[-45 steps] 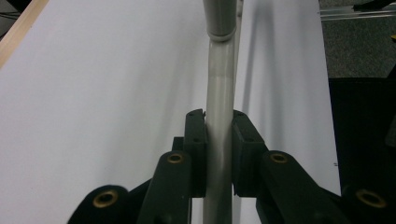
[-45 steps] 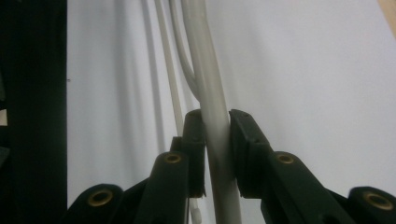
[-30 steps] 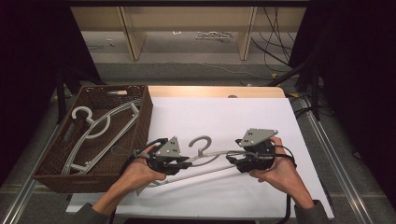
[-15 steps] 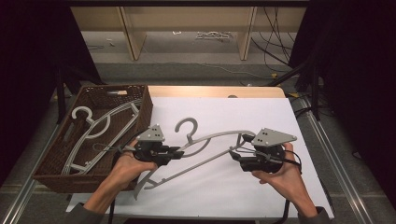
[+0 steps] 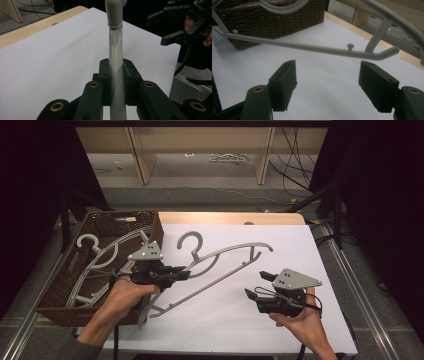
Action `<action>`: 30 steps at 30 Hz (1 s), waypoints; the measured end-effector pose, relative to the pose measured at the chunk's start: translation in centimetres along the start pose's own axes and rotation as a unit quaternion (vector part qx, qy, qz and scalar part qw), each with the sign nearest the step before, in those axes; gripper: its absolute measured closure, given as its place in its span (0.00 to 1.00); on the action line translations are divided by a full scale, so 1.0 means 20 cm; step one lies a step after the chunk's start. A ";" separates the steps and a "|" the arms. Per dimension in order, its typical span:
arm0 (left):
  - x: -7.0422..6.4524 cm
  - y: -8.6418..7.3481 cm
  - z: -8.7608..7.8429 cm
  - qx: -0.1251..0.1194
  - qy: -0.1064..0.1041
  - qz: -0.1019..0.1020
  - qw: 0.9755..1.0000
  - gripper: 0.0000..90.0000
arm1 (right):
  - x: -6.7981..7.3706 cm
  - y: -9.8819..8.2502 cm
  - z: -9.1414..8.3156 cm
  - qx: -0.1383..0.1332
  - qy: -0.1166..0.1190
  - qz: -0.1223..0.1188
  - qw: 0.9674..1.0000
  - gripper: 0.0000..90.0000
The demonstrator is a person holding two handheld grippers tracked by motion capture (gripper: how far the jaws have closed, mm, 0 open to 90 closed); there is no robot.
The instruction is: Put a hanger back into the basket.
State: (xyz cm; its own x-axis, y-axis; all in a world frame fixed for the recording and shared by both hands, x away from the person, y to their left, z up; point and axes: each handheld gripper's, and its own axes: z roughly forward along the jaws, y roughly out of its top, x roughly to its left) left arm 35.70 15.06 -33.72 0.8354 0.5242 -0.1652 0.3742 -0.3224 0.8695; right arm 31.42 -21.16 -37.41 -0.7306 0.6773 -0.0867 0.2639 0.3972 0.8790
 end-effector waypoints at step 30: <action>0.30 0.10 -0.47 -0.024 0.115 -0.029 0.993 0.88 | 0.06 -0.19 0.03 0.003 0.006 0.027 1.000 0.28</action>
State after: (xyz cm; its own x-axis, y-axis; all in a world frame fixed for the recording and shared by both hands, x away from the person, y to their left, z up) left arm 37.75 24.92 -28.54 0.6975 0.7080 -0.1103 0.3949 -0.2515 0.8836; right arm 29.92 -21.62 -41.10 -0.7232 0.6898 -0.0341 0.3061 0.3644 0.8795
